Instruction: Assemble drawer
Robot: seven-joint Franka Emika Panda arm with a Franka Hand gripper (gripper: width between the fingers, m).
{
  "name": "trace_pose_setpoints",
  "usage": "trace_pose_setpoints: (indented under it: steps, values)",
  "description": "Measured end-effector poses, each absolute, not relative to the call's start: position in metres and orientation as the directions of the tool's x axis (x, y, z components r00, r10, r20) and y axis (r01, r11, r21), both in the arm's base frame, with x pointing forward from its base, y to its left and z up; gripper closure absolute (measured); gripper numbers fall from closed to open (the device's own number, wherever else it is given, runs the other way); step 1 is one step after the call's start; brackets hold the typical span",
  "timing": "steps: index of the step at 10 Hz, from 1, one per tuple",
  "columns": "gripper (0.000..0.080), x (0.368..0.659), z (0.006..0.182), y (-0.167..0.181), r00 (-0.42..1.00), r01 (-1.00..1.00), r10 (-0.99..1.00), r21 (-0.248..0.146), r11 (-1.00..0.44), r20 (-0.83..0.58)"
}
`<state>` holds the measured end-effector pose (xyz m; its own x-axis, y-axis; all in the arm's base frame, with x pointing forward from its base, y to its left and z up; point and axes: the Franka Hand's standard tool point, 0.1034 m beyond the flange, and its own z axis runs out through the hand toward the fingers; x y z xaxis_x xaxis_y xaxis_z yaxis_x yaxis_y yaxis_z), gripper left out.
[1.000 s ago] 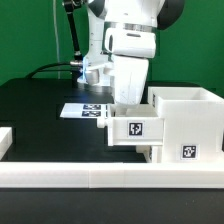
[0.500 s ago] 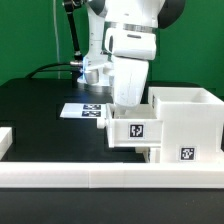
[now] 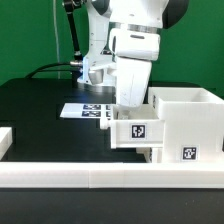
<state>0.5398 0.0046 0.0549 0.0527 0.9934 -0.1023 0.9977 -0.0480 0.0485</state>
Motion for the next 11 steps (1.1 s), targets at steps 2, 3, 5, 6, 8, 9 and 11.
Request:
trace_pose_setpoints:
  steps: [2, 3, 5, 6, 8, 9, 11]
  values:
    - [0.0755, 0.540, 0.055, 0.005, 0.064, 0.997, 0.993, 0.049, -0.059, -0.102]
    - [0.0755, 0.540, 0.055, 0.006, 0.063, 0.997, 0.993, 0.048, -0.059, -0.102]
    - [0.0755, 0.540, 0.055, 0.006, 0.060, 0.997, 0.993, 0.049, -0.055, -0.103]
    - [0.0755, 0.540, 0.055, 0.006, 0.059, 0.997, 0.993, 0.049, -0.054, -0.103]
    - [0.0755, 0.542, 0.056, 0.013, 0.034, 0.998, 0.993, 0.055, -0.028, -0.111]
    - [0.0755, 0.542, 0.056, 0.014, 0.049, 0.997, 0.993, 0.057, -0.043, -0.110]
    - [0.0755, 0.542, 0.056, 0.016, 0.080, 0.996, 0.990, 0.053, -0.074, -0.113]
